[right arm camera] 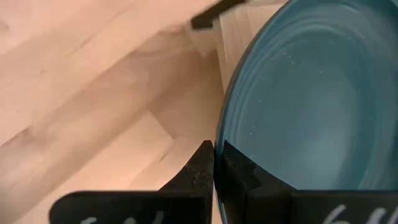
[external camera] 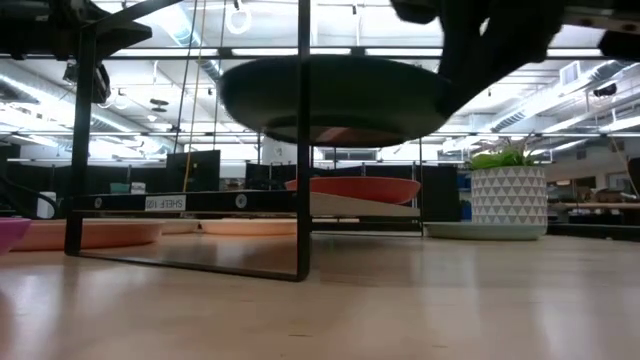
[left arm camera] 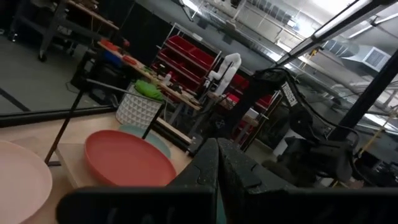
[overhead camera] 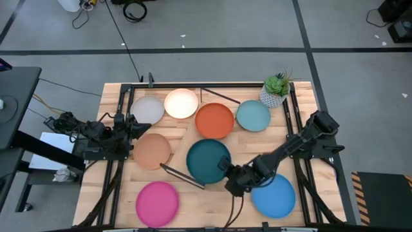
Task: Place and stack plates onto a shelf
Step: Put the dark green plate on the shelf, then stack the dark green plate on the orange plate
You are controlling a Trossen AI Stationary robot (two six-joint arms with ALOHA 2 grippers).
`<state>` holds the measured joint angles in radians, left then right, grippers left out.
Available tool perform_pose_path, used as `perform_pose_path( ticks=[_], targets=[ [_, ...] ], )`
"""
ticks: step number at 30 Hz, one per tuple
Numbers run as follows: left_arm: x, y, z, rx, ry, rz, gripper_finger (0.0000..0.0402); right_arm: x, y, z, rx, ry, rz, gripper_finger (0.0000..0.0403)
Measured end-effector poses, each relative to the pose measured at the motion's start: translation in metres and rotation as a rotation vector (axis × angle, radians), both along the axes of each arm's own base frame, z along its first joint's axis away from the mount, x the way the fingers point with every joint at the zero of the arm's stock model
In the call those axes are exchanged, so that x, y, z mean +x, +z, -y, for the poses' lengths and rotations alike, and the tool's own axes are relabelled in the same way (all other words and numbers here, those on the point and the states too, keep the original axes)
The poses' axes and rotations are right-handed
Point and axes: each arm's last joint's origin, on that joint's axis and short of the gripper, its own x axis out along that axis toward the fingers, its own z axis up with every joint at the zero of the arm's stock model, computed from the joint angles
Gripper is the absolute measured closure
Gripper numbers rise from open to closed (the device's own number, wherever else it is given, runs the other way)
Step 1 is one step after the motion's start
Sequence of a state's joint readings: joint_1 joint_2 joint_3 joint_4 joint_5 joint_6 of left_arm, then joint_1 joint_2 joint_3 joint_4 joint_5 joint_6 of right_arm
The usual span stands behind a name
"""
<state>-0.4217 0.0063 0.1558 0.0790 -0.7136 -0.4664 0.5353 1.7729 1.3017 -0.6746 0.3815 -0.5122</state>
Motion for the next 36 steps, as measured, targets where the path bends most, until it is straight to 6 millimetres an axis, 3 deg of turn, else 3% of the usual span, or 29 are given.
perform_pose_path(
  ticks=[12, 19, 31, 36],
  targets=[
    [0.0, 0.0, 0.0, 0.005, 0.001, -0.002, 0.0395, 0.038, -0.002, 0.041, 0.138, 0.156, 0.032, 0.0385],
    [0.0, 0.0, 0.0, 0.0, -0.003, -0.001, 0.0395, 0.05, -0.03, 0.048, 0.11, 0.156, -0.035, 0.0377],
    [0.0, 0.0, 0.0, -0.014, -0.007, 0.002, 0.0395, 0.053, -0.031, 0.053, 0.076, 0.074, -0.009, 0.0296],
    [0.0, 0.0, 0.0, -0.012, -0.006, 0.001, 0.0395, 0.046, -0.015, 0.053, 0.03, 0.007, 0.041, 0.0267]
  ],
)
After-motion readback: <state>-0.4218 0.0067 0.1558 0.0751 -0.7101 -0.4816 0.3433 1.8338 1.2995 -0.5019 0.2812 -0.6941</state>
